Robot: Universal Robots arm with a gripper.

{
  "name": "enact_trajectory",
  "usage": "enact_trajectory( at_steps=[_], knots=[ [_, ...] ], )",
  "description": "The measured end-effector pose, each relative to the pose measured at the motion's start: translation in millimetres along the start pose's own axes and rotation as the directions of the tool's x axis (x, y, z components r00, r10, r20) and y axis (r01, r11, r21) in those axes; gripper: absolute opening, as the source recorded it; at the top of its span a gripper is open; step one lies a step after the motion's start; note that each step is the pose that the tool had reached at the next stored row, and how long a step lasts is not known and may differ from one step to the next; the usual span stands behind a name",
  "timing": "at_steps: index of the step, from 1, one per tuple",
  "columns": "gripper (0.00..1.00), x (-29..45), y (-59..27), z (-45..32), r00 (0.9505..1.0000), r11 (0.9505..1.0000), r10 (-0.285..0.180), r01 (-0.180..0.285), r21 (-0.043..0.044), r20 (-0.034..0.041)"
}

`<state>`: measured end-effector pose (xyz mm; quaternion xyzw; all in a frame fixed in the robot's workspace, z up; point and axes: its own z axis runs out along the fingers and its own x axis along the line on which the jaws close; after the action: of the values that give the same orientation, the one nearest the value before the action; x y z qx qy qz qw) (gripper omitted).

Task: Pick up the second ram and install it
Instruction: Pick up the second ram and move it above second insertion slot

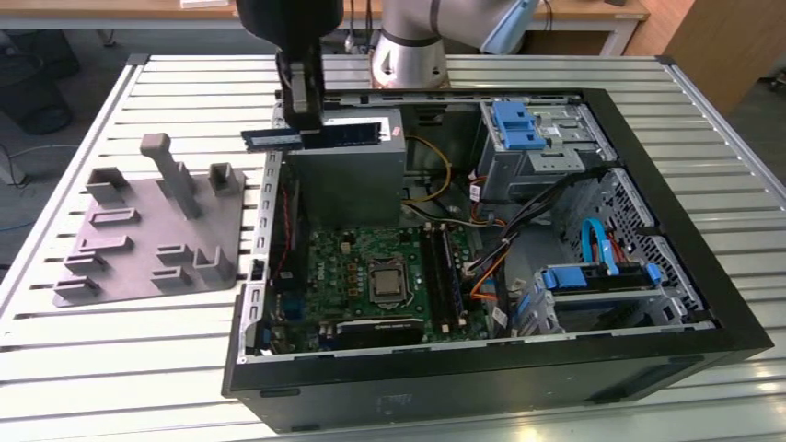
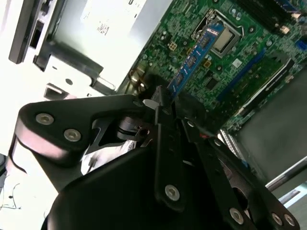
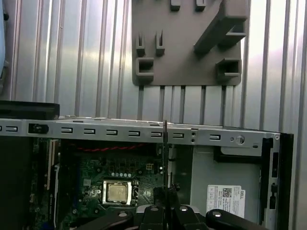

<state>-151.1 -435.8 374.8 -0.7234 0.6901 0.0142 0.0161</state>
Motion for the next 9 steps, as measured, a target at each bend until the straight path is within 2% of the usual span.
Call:
enact_trajectory(
  at_steps=[9],
  knots=[
    [0.14,3.9,-25.1,16.2,1.0,1.0,0.0,0.0,0.0,0.0001]
  ],
)
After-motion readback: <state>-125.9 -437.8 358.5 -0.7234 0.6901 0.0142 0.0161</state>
